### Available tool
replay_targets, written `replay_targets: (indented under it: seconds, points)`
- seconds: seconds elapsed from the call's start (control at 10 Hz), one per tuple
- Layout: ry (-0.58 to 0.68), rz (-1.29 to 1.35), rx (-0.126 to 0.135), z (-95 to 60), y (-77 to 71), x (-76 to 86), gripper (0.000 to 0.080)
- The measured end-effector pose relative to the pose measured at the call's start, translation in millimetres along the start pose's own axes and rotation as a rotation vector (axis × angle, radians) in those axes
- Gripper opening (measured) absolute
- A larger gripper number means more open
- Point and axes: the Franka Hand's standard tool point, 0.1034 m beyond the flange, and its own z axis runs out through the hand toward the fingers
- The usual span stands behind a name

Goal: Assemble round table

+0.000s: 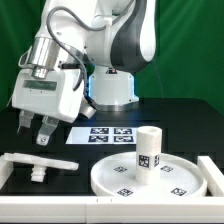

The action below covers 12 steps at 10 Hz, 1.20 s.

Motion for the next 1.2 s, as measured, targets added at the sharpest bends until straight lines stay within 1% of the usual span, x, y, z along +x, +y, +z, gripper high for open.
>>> replay_targets:
  seconds: [0.2, 0.4, 0.6, 0.7, 1.0, 1.1, 1.2]
  points:
    - [0.009, -0.006, 0.000, 1.9, 0.1, -1.5, 0.0649]
    - [0.029, -0.029, -0.013, 14.2, 3.6, -13.9, 0.0649]
    - [0.045, -0.044, -0.027, 24.3, 9.4, -22.5, 0.0649]
    - [0.043, -0.049, -0.031, 27.1, 9.8, -25.4, 0.0649]
    - [0.041, -0.057, -0.030, 33.9, 1.3, -33.7, 0.0649]
    - [0.044, -0.060, -0.025, 34.8, -3.6, -33.3, 0.0649]
    - [0.046, -0.060, -0.023, 34.9, -4.6, -32.3, 0.0649]
